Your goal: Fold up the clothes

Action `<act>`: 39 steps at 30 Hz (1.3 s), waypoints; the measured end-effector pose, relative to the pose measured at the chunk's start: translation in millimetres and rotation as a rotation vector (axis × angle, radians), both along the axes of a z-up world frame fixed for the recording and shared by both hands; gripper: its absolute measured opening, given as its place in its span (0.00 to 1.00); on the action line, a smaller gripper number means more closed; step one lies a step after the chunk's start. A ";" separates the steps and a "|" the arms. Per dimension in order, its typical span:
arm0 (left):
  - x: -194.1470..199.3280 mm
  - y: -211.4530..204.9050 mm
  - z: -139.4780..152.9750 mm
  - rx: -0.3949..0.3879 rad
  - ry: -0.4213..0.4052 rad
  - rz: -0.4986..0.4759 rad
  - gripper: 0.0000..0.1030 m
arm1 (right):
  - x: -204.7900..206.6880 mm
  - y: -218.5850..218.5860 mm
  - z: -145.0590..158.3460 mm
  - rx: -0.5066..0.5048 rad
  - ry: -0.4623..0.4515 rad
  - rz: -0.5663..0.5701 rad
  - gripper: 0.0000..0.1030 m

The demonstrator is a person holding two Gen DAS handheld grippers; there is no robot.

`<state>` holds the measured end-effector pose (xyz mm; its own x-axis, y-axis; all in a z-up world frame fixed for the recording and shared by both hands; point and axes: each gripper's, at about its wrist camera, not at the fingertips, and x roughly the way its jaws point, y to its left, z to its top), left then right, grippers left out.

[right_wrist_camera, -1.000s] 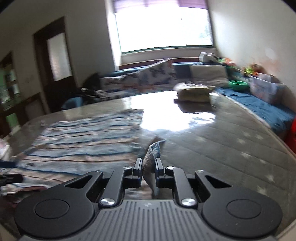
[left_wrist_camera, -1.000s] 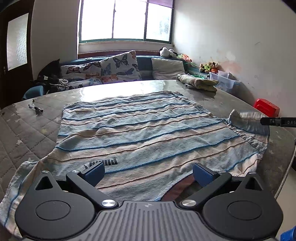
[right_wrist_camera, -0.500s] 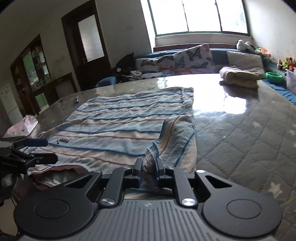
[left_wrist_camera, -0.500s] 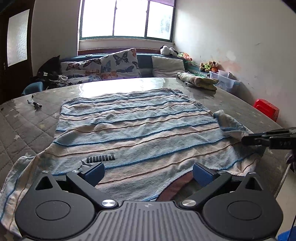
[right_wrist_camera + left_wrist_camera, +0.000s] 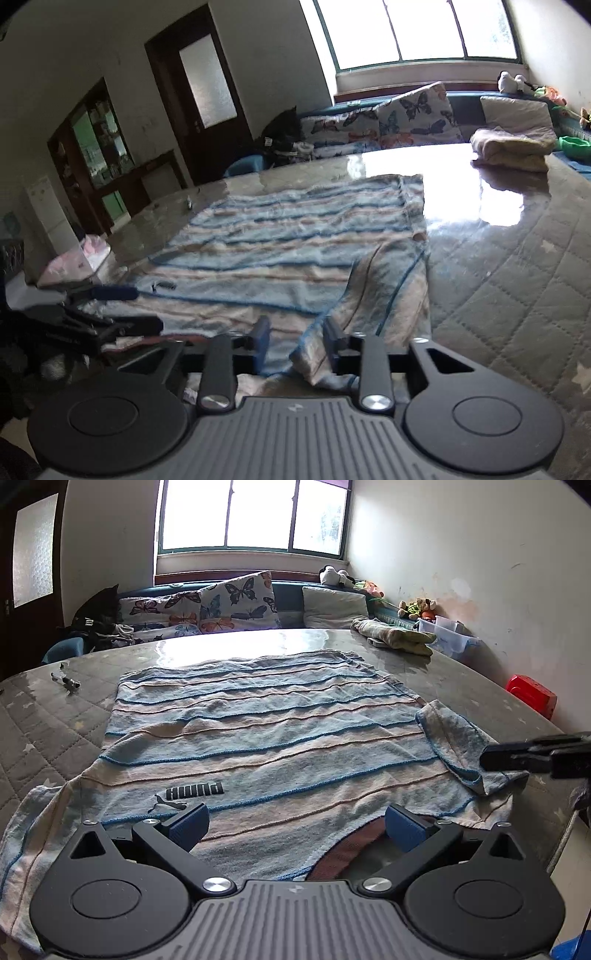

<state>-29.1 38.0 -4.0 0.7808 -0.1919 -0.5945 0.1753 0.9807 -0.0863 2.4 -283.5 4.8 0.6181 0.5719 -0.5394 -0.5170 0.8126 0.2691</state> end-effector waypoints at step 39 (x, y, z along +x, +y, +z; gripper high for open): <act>45.8 -120.0 1.6 -0.032 0.043 -0.360 0.04 | 2.6 -47.3 -21.9 -0.202 -0.025 -0.186 0.39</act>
